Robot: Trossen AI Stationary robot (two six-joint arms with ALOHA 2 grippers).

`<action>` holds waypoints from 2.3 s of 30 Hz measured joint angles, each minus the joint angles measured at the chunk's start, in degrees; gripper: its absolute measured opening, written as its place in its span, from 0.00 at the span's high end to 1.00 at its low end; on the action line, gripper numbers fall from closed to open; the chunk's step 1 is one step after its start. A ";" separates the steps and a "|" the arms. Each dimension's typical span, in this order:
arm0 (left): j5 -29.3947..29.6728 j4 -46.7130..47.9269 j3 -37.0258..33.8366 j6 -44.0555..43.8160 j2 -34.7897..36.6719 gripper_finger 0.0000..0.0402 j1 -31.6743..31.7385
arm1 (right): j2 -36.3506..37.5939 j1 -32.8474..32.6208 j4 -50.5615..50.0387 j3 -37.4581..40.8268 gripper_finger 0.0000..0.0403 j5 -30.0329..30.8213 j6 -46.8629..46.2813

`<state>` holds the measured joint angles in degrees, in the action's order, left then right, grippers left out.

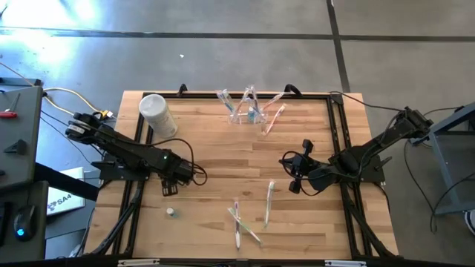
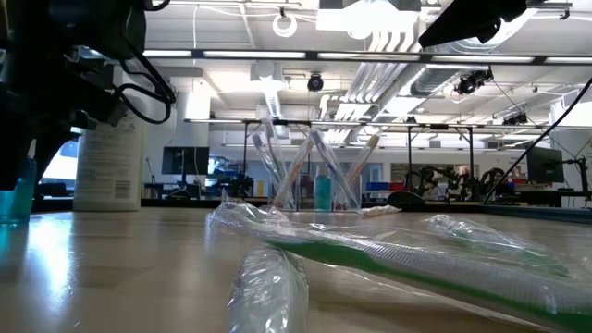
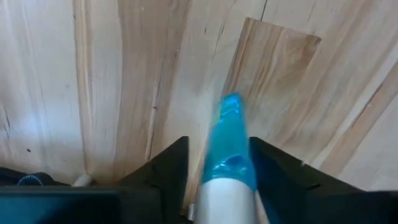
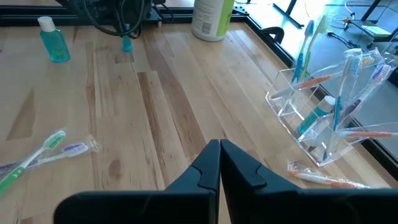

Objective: Pick & Place toothbrushing station
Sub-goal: Put the top mouthwash into the transparent organizer

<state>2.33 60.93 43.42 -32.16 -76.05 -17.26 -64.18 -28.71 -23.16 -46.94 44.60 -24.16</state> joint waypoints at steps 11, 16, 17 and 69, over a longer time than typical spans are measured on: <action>-1.58 -0.81 0.16 0.89 0.02 0.80 0.00 | 0.00 -0.02 0.02 0.00 0.99 0.00 -0.02; -2.20 -0.88 3.42 0.89 -0.02 0.80 0.00 | 0.00 -0.02 0.08 0.00 0.99 0.00 -0.22; -2.20 -0.67 4.58 0.90 -0.02 0.80 0.00 | 0.00 -0.01 0.15 0.00 0.99 0.00 -0.22; 1.49 15.80 90.18 72.70 -51.49 0.80 39.01 | 0.00 -12.07 -2.04 0.00 0.99 9.35 -18.99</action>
<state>3.81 76.72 133.60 40.54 -127.55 21.75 -64.18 -40.77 -25.20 -46.94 53.95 -43.16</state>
